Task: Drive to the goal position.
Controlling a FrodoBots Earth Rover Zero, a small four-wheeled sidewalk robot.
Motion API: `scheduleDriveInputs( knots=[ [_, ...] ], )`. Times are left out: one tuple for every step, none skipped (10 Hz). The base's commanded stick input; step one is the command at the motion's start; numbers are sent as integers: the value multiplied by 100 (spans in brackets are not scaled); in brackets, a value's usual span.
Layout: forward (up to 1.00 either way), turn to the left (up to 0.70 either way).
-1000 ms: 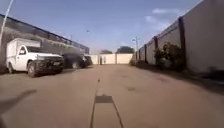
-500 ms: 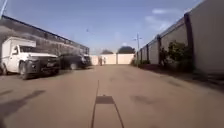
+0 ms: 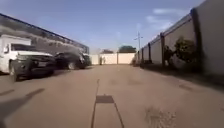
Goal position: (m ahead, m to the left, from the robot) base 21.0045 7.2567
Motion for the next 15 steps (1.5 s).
scheduleDriveInputs(
  knots=[
    [100, 0],
    [100, 0],
    [100, 0],
    [100, 0],
    [100, 0],
    [100, 0],
    [100, 0],
    [100, 0],
    [100, 0],
    [100, 0],
    [100, 0],
    [100, 0],
    [100, 0],
    [100, 0],
    [100, 0]
  ],
)
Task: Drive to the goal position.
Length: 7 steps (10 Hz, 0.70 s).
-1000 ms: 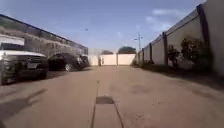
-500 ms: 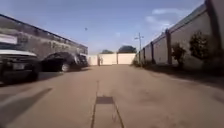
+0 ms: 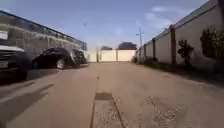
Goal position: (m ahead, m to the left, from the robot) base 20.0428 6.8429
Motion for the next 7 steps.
scheduleDriveInputs(
  knots=[
    [100, 0],
    [100, 0],
    [100, 0],
    [100, 0],
    [100, 0],
    [100, 0],
    [100, 0]
  ],
)
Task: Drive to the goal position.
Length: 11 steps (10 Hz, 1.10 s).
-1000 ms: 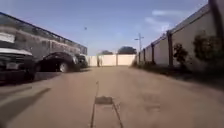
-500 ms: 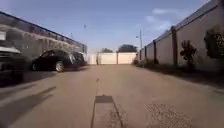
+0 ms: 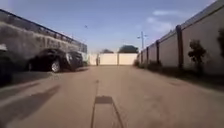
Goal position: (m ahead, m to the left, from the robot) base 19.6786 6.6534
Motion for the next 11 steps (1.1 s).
scheduleDriveInputs(
  knots=[
    [100, 0],
    [100, 0],
    [100, 0],
    [100, 0],
    [100, 0],
    [100, 0],
    [100, 0],
    [100, 0],
    [100, 0],
    [100, 0],
    [100, 0]
  ],
)
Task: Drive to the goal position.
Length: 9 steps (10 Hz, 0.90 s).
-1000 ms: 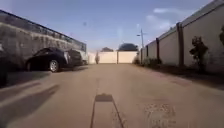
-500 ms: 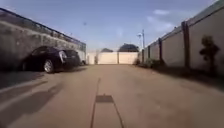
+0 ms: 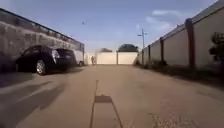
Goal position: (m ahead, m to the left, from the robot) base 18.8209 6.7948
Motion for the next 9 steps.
scheduleDriveInputs(
  knots=[
    [100, 0],
    [100, 0],
    [100, 0],
    [100, 0],
    [100, 0],
    [100, 0],
    [100, 0],
    [100, 0],
    [100, 0]
  ],
)
